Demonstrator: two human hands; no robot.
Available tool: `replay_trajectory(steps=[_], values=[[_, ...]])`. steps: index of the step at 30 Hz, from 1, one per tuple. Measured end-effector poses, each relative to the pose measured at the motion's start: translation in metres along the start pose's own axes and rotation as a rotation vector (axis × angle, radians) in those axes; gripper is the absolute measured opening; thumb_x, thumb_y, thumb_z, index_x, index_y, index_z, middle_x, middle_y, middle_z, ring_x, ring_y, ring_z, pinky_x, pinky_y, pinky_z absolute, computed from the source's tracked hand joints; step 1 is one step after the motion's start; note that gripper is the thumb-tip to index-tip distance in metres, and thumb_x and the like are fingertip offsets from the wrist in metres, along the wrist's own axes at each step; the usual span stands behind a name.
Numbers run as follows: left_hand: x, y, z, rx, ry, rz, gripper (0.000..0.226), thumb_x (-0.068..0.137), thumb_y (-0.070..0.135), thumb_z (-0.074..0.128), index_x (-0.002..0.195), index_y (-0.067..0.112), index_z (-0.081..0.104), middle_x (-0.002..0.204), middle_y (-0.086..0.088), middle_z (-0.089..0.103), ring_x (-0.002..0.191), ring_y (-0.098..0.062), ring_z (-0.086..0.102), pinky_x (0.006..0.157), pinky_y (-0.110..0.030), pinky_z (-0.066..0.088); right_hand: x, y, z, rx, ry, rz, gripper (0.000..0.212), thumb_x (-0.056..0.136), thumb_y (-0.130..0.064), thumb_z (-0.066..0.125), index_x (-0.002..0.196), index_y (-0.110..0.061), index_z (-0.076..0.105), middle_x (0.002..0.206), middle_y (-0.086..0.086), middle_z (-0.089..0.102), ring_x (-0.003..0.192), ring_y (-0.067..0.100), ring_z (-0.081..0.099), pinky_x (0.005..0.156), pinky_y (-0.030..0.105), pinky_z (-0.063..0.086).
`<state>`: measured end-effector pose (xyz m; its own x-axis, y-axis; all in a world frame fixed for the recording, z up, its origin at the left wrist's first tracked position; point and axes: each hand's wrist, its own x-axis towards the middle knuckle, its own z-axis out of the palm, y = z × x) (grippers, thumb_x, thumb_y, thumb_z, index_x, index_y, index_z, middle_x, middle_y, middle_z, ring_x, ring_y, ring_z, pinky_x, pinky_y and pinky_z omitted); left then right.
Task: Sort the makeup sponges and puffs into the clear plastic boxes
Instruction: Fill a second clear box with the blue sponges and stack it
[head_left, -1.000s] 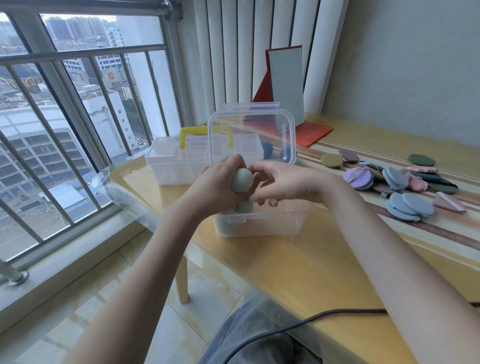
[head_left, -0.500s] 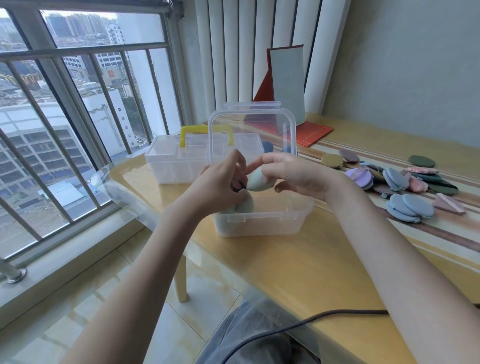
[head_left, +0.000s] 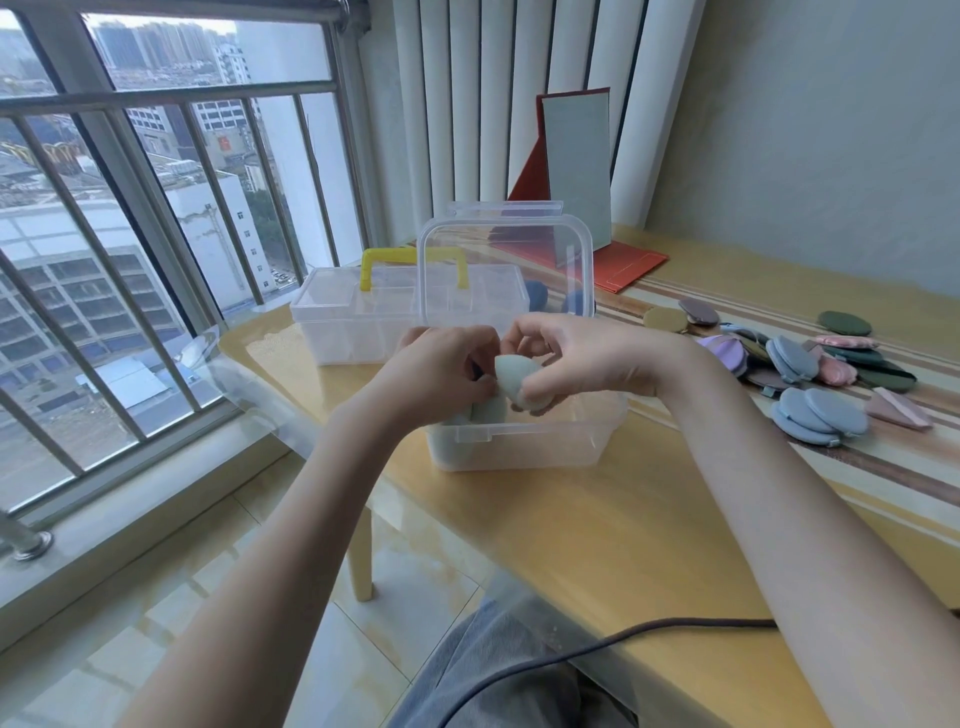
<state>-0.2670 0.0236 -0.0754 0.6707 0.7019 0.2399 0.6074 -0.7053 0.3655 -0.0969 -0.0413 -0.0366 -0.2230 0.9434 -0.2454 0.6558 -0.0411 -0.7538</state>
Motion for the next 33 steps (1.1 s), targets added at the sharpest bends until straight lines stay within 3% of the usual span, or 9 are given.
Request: replay_trajectory(steps=[2,4,6,9,11,15,19,27,33], values=[[0.0,0.0,0.0,-0.003,0.0,-0.009,0.014,0.084,0.023,0.063,0.08,0.03,0.051,0.066,0.022,0.049,0.078,-0.012,0.05,0.089,-0.033,0.035,0.0,0.001,-0.001,-0.083,-0.012,-0.024,0.028,0.078,-0.017,0.076,0.099,-0.025,0.059,0.098,-0.007,0.063,0.084,0.007,0.062,0.079,0.024,0.051],[0.0,0.0,0.0,0.013,0.006,-0.018,0.015,0.084,0.021,0.062,0.08,0.031,0.052,0.067,0.023,0.049,0.08,-0.013,0.052,0.093,-0.035,0.036,0.0,0.001,0.001,-0.11,-0.042,-0.031,0.026,0.077,-0.02,0.079,0.094,-0.029,0.062,0.088,-0.01,0.06,0.073,0.002,0.058,0.074,0.022,0.047],[0.0,0.0,0.0,0.035,0.007,-0.019,0.019,0.085,0.019,0.06,0.074,0.032,0.05,0.066,0.021,0.049,0.08,-0.015,0.052,0.094,-0.036,0.035,0.002,0.001,0.003,-0.076,-0.062,-0.032,0.028,0.076,-0.015,0.079,0.094,-0.03,0.063,0.085,-0.007,0.057,0.068,0.003,0.055,0.069,0.02,0.045],[0.0,0.001,0.0,0.063,-0.005,-0.023,0.027,0.085,0.017,0.056,0.065,0.03,0.043,0.065,0.015,0.048,0.077,-0.018,0.049,0.092,-0.037,0.033,0.006,0.004,0.007,-0.052,-0.09,-0.041,0.034,0.074,-0.007,0.077,0.101,-0.026,0.067,0.095,0.004,0.064,0.078,0.008,0.061,0.08,0.028,0.054],[0.0,0.001,0.0,0.046,-0.007,-0.031,0.021,0.084,0.015,0.056,0.072,0.031,0.049,0.071,0.015,0.052,0.08,-0.017,0.05,0.095,-0.037,0.033,0.007,0.004,0.01,-0.089,-0.072,-0.038,0.034,0.073,-0.006,0.076,0.1,-0.025,0.071,0.094,0.003,0.066,0.078,0.008,0.062,0.082,0.029,0.053],[0.0,0.002,-0.001,0.002,0.006,-0.045,0.019,0.085,0.012,0.054,0.08,0.03,0.054,0.074,0.017,0.054,0.083,-0.015,0.051,0.096,-0.036,0.036,0.009,-0.003,0.02,-0.17,-0.003,-0.018,0.023,0.072,-0.009,0.075,0.09,-0.024,0.073,0.076,-0.006,0.061,0.066,0.007,0.055,0.061,0.016,0.046],[-0.001,0.002,-0.001,-0.026,0.03,-0.071,0.021,0.082,0.006,0.051,0.082,0.027,0.053,0.068,0.018,0.053,0.083,-0.017,0.055,0.094,-0.035,0.037,0.014,-0.002,0.028,-0.222,0.098,-0.03,0.02,0.071,-0.008,0.074,0.088,-0.017,0.069,0.073,-0.001,0.059,0.066,0.012,0.054,0.058,0.023,0.045],[-0.001,0.0,0.002,-0.15,0.039,-0.056,0.026,0.094,0.002,0.036,0.102,0.02,0.053,0.084,0.009,0.064,0.087,-0.022,0.062,0.092,-0.044,0.044,0.003,0.002,0.005,0.016,-0.106,0.035,0.04,0.078,-0.002,0.075,0.111,-0.022,0.066,0.086,0.003,0.067,0.077,0.012,0.066,0.069,0.021,0.053],[-0.002,0.0,0.0,-0.173,0.071,-0.034,0.032,0.092,-0.005,0.037,0.106,0.016,0.057,0.101,0.003,0.054,0.087,-0.021,0.059,0.087,-0.043,0.049,0.01,0.002,0.009,0.006,0.134,0.076,0.026,0.079,-0.001,0.075,0.092,-0.015,0.058,0.089,0.008,0.064,0.073,0.019,0.071,0.074,0.035,0.061]])
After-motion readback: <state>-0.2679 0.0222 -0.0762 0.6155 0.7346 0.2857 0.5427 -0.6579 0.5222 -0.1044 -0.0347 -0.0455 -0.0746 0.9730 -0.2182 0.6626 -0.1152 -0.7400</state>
